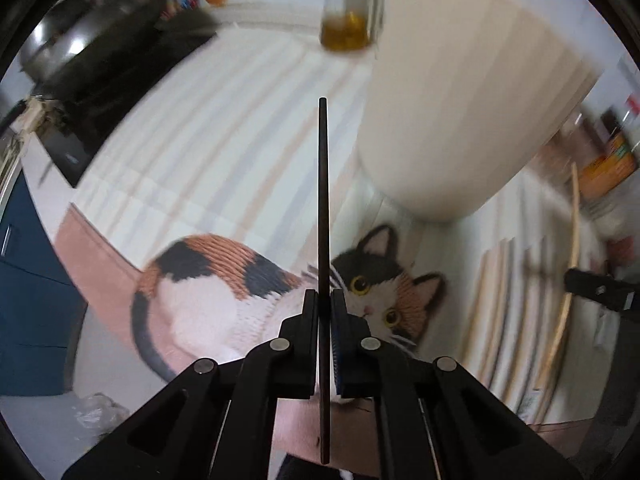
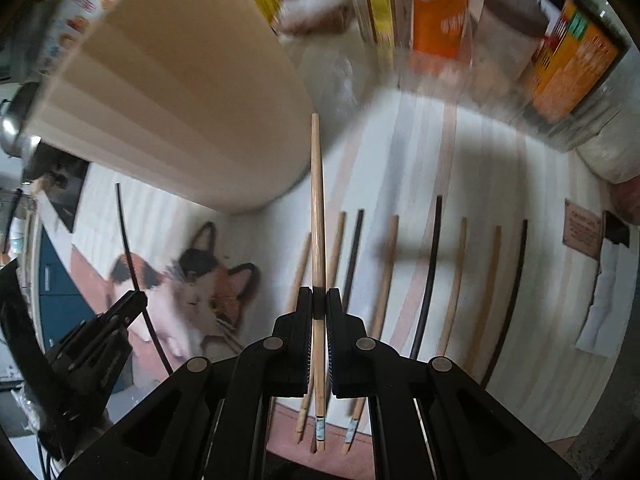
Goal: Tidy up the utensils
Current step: 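Lift both chopsticks and carry them over the beige utensil holder, then lower both chopsticks into the holder and open both tools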
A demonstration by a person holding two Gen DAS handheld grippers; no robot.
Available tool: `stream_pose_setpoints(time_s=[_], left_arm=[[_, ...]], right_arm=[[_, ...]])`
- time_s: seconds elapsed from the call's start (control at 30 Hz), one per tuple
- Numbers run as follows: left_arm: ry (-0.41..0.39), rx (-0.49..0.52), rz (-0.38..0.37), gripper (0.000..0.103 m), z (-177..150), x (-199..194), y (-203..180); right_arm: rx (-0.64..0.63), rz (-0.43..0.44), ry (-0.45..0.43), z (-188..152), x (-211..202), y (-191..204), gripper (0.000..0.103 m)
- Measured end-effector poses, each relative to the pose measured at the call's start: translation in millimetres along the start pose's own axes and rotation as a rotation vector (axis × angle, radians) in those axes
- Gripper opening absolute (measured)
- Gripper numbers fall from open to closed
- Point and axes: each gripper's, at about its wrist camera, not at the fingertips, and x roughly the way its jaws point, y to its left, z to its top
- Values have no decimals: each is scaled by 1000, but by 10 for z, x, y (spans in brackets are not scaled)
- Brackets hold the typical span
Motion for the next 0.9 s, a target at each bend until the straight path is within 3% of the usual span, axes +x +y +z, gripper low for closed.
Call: stream_pose_setpoints(time_s=[0.17, 0.3, 0.43, 0.53, 0.67, 0.8, 0.9], left_arm=[[-201, -56, -41, 3, 210, -876, 226], [-338, -62, -94, 3, 649, -1396, 379], [-454, -36, -149, 3, 1095, -1922, 236], [-510, -38, -188, 3, 1467, -2105, 129], [-510, -26, -212, 3, 1976, -1926, -79], [-444, -13, -228, 3, 2294, -1512, -223], [-386, 0, -242, 3, 2409, -1226, -262]], right_arm=[[-20, 73, -142, -42, -593, 157, 7], [-38, 135, -287, 48, -1190, 340, 7], [-66, 185, -462, 416, -1838, 554, 7], [-79, 177, -560, 789, -2087, 689, 7], [-80, 157, -615, 1249, -2078, 782, 7], [-77, 141, -589, 1650, -1735, 784, 7], [-77, 144, -541, 1758, -1424, 745, 7]])
